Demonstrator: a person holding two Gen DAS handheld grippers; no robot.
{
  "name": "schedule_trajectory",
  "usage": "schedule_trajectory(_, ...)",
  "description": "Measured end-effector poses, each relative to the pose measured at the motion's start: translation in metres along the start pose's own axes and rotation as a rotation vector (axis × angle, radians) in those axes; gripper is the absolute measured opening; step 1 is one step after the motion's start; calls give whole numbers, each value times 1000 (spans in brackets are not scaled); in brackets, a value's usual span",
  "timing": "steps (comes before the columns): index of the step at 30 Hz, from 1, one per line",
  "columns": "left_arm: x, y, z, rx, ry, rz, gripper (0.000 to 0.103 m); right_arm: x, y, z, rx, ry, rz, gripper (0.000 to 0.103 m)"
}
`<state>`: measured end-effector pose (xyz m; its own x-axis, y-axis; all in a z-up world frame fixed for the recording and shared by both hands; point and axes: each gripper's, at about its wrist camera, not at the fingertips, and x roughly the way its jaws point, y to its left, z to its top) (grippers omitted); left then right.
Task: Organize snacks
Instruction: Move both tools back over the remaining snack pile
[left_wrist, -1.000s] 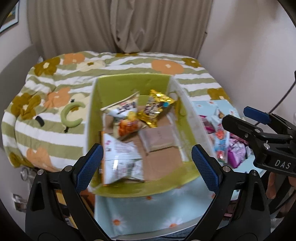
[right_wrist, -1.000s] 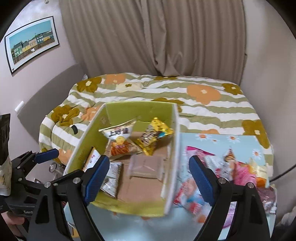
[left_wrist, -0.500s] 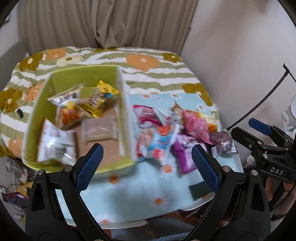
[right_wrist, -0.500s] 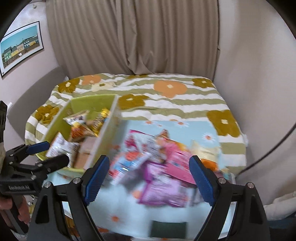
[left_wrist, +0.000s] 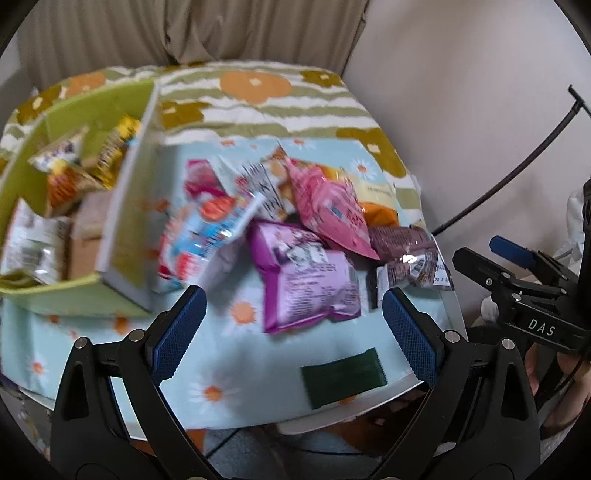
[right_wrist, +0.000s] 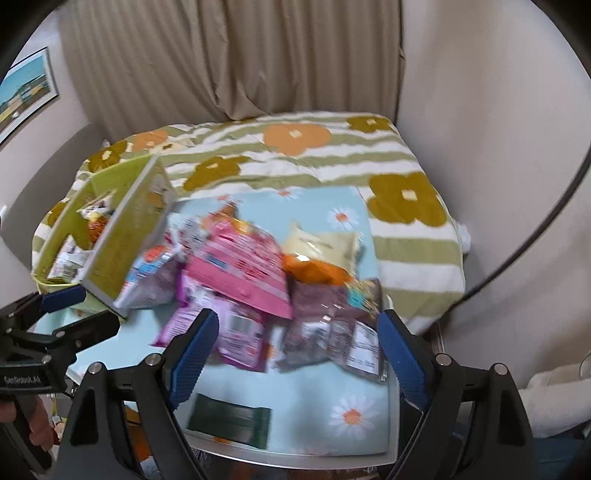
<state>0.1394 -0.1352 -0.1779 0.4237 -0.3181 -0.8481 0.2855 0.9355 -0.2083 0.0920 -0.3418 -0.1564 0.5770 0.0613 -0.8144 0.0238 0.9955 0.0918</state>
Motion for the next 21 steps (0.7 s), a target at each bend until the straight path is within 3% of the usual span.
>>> schedule_trajectory(9, 77, -13, 5, 3, 92, -4, 96, 44, -38, -13, 89, 64, -22, 85)
schedule_trajectory(21, 124, -11, 10, 8, 172, -21, 96, 82, -39, -12, 92, 117, -20, 85)
